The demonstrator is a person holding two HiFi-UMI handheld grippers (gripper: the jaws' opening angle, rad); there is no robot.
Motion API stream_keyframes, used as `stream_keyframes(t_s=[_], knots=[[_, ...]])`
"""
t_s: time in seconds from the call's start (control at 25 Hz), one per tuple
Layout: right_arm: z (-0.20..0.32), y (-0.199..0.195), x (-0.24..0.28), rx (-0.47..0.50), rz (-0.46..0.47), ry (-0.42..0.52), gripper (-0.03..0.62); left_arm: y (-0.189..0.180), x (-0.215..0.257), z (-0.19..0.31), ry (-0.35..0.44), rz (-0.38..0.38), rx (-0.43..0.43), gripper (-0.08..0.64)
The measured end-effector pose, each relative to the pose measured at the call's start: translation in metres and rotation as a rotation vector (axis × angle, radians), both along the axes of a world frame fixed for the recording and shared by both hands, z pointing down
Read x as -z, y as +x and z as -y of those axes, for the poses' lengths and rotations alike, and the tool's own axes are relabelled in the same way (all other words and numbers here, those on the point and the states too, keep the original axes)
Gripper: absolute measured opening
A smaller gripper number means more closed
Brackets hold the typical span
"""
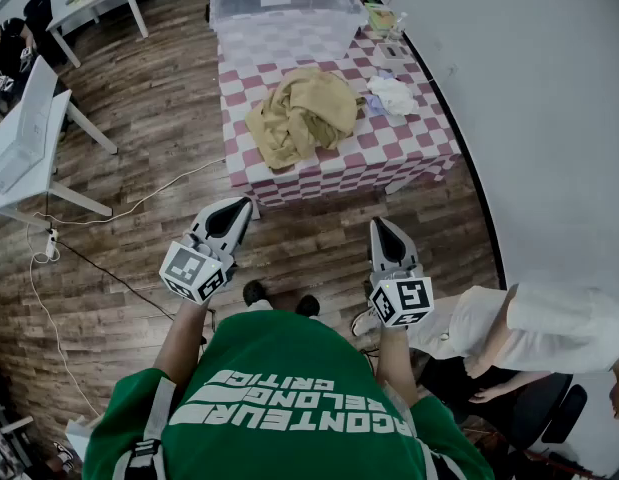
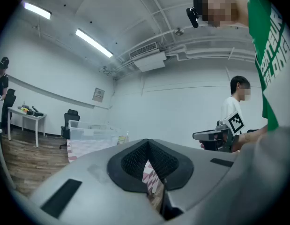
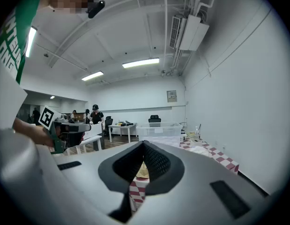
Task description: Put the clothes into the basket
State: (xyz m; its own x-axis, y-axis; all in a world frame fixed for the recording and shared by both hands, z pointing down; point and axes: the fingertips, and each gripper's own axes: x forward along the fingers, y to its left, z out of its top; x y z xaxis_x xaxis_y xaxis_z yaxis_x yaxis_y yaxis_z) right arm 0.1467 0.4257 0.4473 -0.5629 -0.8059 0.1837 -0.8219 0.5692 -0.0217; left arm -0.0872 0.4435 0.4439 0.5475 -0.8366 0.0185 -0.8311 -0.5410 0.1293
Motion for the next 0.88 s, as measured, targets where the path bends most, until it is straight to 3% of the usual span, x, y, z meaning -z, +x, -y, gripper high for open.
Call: stream_keyframes(t_s=[0.52,0.88], knots=[[0.009,-0.03,-0.01,-0.06,-0.002,-0.011,0.008,-0.027,-0.012,0.018,-0.013,-0.008,-0.061,0.005],[0.006,-0.042,-0.021,-0.145,-0.037,-0.022,0.008,-0.032,-0.024,0.028,-0.035,-0.017,-0.155,0.005]])
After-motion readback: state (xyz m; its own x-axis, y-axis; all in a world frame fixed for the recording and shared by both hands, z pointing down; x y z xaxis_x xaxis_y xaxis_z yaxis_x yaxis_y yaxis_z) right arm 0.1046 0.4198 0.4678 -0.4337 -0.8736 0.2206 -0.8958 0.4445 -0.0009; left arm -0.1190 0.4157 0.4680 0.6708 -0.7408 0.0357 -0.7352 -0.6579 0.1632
